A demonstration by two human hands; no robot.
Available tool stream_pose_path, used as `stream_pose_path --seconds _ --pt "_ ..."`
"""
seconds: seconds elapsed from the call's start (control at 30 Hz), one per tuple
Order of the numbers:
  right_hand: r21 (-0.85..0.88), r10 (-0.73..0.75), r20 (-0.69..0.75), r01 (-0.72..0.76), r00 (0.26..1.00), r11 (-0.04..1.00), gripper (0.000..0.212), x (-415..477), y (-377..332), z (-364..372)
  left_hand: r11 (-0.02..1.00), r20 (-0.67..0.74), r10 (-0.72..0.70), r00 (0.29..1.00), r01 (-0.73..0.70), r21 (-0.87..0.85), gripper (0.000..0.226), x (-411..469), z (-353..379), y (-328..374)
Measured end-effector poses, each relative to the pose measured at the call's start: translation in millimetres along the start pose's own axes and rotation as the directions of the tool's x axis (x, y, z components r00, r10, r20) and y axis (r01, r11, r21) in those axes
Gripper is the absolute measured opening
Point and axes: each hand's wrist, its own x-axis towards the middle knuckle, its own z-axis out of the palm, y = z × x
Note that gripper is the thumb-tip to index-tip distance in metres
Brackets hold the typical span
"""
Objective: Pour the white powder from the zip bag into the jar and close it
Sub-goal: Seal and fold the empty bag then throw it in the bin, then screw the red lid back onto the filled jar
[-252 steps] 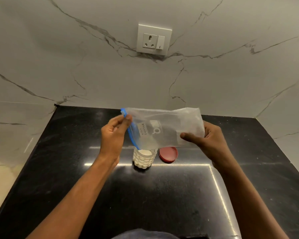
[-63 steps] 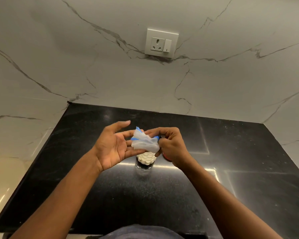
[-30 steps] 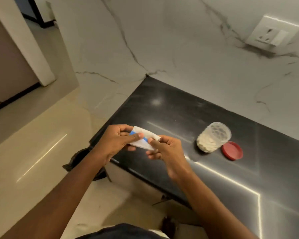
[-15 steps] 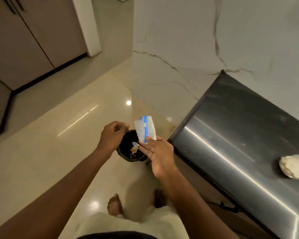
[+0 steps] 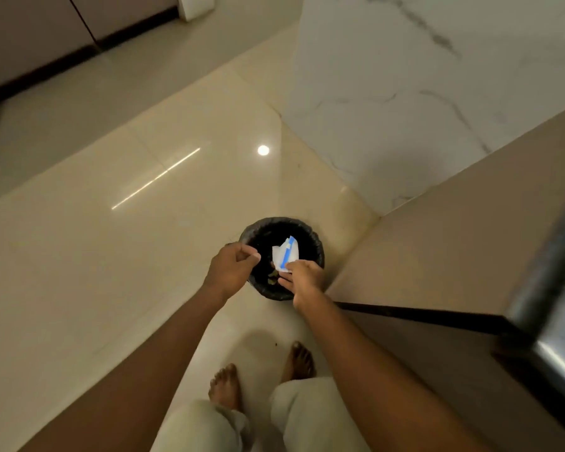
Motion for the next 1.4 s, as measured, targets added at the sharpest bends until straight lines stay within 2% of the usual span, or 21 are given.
stream_pose_path --seconds 0.2,0.37,0.43,0.5,0.63,0.8,0.87,1.0,1.17,1.23,1.33,1.4 --pt "-0.116 0.050 -0.035 -0.053 0.998 0.992 0.034 163 69 37 1.000 0.039 0.010 0.999 -0.010 0.022 0.011 102 39 -99" --pt "-0.190 0.025 -0.042 -0.033 0.999 0.981 0.027 190 93 39 1.000 0.032 0.027 0.999 -0.028 0.007 0.012 111 40 -131" --pt "-0.306 -0.077 -0.045 0.060 0.996 0.950 0.016 167 91 31 1.000 0.028 0.019 0.999 -0.019 -0.001 0.010 95 32 -127" --pt "-0.433 -0.228 0.017 0.212 0.974 0.876 0.009 129 81 21 1.000 0.022 0.016 1.000 -0.016 -0.015 0.007 70 22 -114" --pt "-0.559 -0.452 0.152 0.454 0.879 0.694 0.008 21 44 -9 0.998 0.035 0.020 0.999 -0.018 -0.053 0.007 -4 -6 -63" --pt "-0.674 -0.561 0.265 0.567 0.784 0.474 0.008 -120 -18 -58 0.998 0.033 0.066 0.997 -0.066 0.004 0.010 -109 -51 15" --pt "-0.666 -0.554 0.312 0.594 0.772 0.452 0.008 -165 -39 -77 0.994 0.026 0.104 0.994 -0.105 0.031 0.011 -144 -65 42" --pt "-0.591 -0.576 0.341 0.646 0.743 0.483 0.007 -243 -66 -111 0.972 0.024 0.205 0.979 -0.206 0.111 0.010 -206 -79 83" --pt "-0.535 -0.720 0.238 0.707 0.652 0.463 0.006 -307 -76 -166 0.889 0.122 0.393 0.911 -0.410 0.201 0.009 -257 -61 118" --pt "-0.542 -0.793 0.135 0.714 0.594 0.443 0.005 -327 -77 -203 0.855 0.205 0.436 0.876 -0.475 0.210 0.008 -271 -42 132" --pt "-0.582 -0.886 -0.053 0.707 0.460 0.402 0.004 -346 -79 -265 0.786 0.292 0.502 0.814 -0.571 0.239 0.008 -288 -5 157" --pt "-0.602 -0.900 -0.182 0.679 0.395 0.420 0.002 -355 -78 -310 0.714 0.375 0.554 0.743 -0.656 0.244 0.004 -303 28 175"
